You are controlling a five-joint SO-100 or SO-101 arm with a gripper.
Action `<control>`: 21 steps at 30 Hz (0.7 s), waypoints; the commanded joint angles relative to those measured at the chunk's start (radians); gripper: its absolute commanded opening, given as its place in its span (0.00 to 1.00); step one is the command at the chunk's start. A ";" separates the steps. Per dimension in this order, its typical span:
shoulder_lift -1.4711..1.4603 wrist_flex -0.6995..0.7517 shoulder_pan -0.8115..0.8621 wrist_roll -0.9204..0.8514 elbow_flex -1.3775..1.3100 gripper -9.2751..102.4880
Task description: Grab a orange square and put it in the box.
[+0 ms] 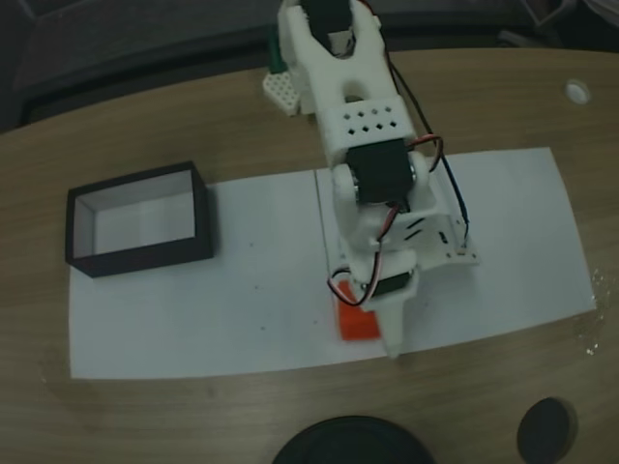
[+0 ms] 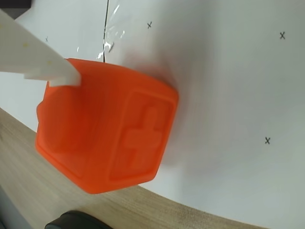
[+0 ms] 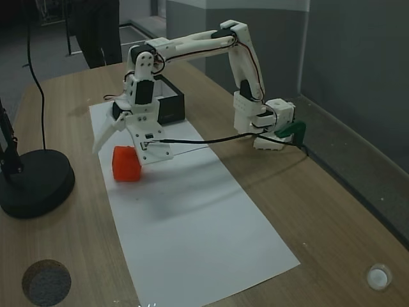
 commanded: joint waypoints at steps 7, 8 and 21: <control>0.057 0.252 -0.015 0.043 -0.308 0.43; 0.072 0.255 -0.020 0.043 -0.313 0.43; -0.107 0.199 0.031 0.067 -0.279 0.43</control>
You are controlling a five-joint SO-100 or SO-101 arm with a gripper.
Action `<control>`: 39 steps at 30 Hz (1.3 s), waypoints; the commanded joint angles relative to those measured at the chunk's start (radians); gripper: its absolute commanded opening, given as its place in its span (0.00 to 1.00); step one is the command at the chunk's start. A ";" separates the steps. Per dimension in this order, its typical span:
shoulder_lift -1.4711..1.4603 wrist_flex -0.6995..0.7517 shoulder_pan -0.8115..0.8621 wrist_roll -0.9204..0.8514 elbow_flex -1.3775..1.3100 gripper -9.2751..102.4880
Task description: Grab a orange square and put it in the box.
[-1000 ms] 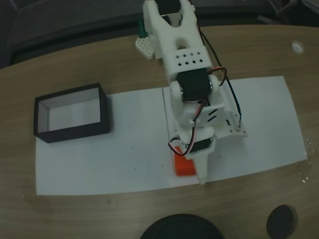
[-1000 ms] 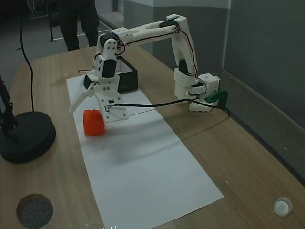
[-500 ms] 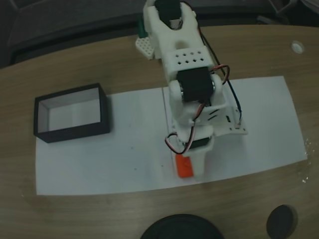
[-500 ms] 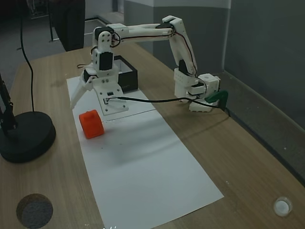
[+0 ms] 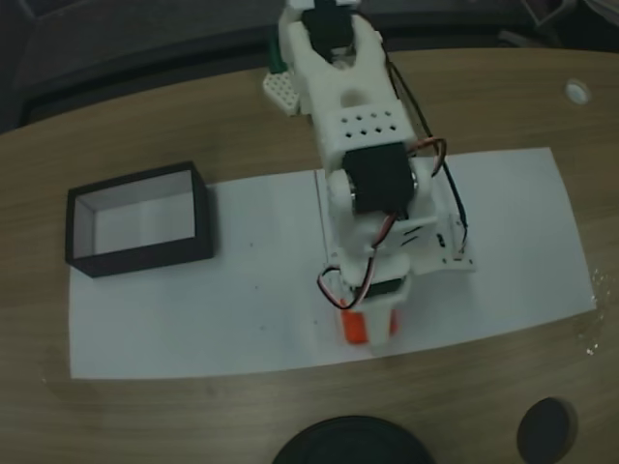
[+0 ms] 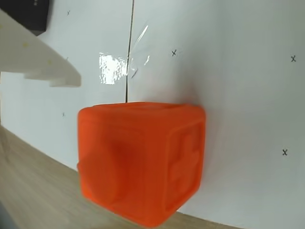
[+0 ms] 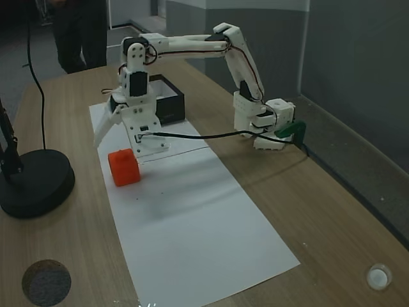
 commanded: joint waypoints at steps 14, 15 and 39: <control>-0.107 -0.071 0.005 0.003 -0.029 0.24; -0.107 -0.071 0.005 0.003 -0.032 0.20; 0.161 0.110 0.566 -0.293 -0.459 0.17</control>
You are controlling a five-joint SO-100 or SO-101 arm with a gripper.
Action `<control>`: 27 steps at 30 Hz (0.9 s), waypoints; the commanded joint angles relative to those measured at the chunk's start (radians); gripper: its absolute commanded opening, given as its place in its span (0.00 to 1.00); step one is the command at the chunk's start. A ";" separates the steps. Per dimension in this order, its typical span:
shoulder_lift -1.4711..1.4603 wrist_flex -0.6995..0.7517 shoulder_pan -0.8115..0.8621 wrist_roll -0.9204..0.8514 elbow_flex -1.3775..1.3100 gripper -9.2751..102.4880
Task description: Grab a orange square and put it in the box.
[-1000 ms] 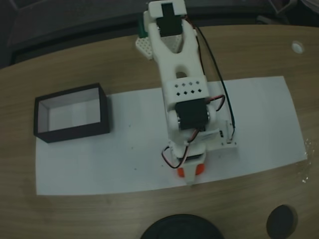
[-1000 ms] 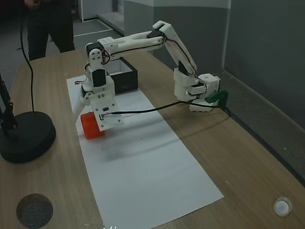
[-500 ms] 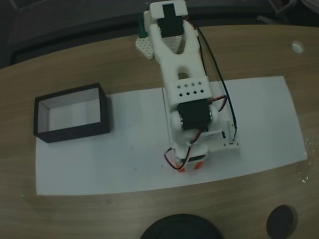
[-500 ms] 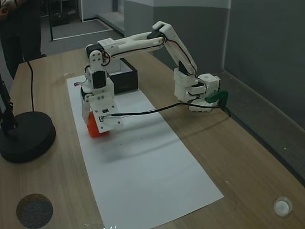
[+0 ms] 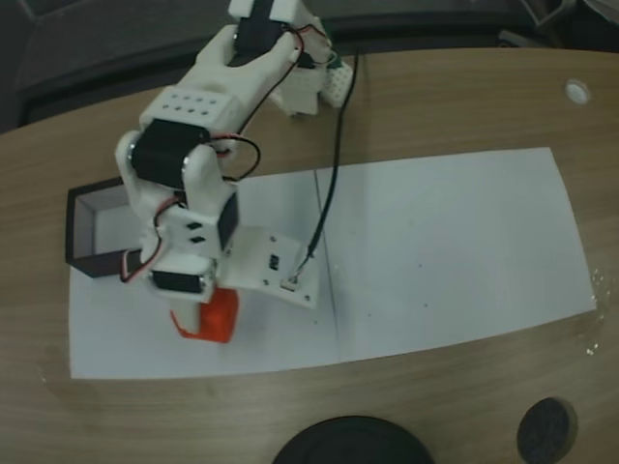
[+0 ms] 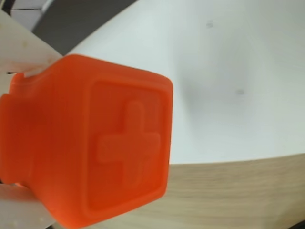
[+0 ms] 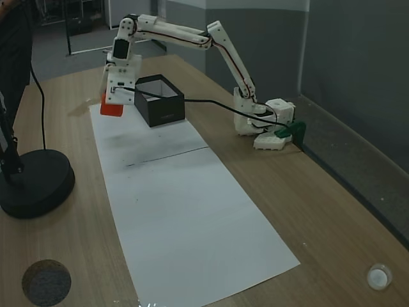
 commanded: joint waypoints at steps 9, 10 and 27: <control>0.284 0.114 0.334 -0.087 -0.225 0.17; 0.296 0.112 0.364 -0.089 -0.212 0.17; 0.236 0.109 0.482 -0.069 0.052 0.17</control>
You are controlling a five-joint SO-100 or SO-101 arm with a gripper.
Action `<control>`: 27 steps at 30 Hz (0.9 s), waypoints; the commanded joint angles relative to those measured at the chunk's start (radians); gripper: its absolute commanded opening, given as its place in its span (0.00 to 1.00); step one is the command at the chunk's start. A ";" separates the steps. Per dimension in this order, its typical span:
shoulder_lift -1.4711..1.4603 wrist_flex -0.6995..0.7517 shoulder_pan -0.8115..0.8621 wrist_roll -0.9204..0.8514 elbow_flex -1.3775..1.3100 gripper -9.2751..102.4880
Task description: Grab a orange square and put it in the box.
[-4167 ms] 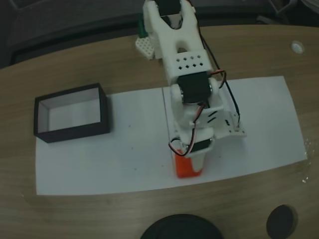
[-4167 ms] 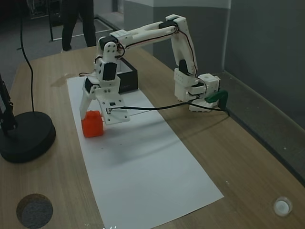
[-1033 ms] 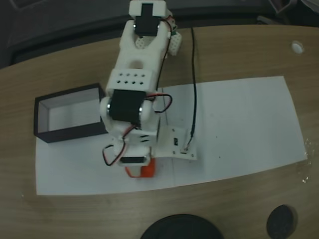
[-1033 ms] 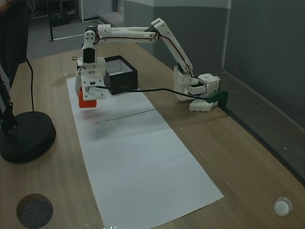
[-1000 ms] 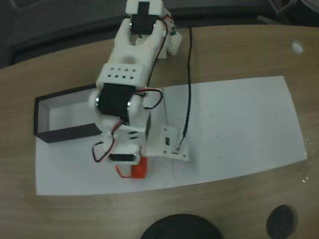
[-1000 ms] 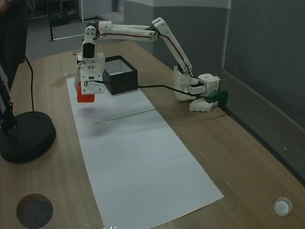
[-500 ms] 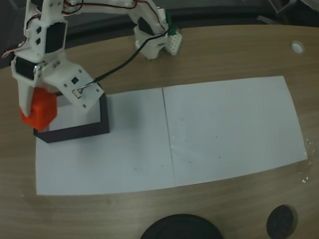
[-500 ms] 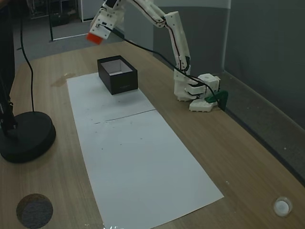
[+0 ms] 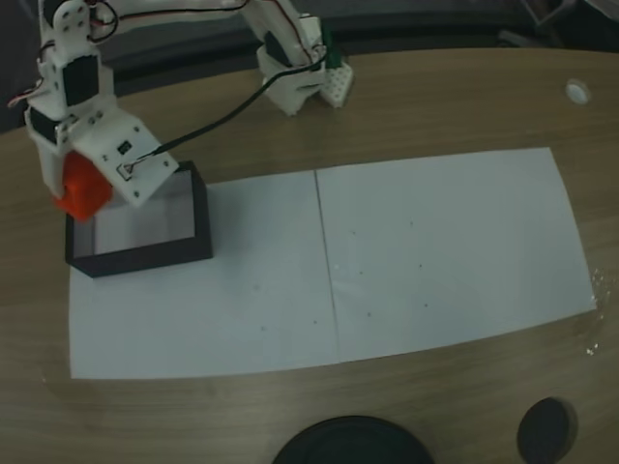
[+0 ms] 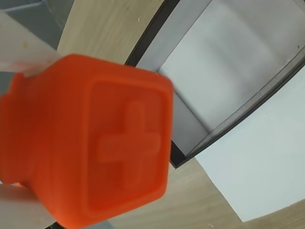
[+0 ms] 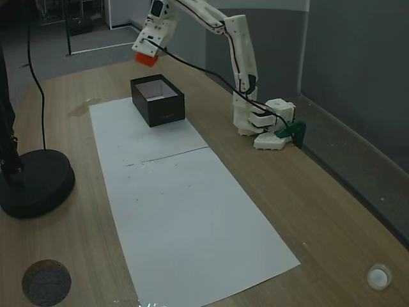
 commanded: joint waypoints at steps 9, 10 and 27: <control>-0.149 -0.008 0.031 0.002 -0.003 0.17; -0.166 -0.009 0.032 0.002 -0.005 0.17; -0.224 -0.025 0.041 0.000 0.005 0.28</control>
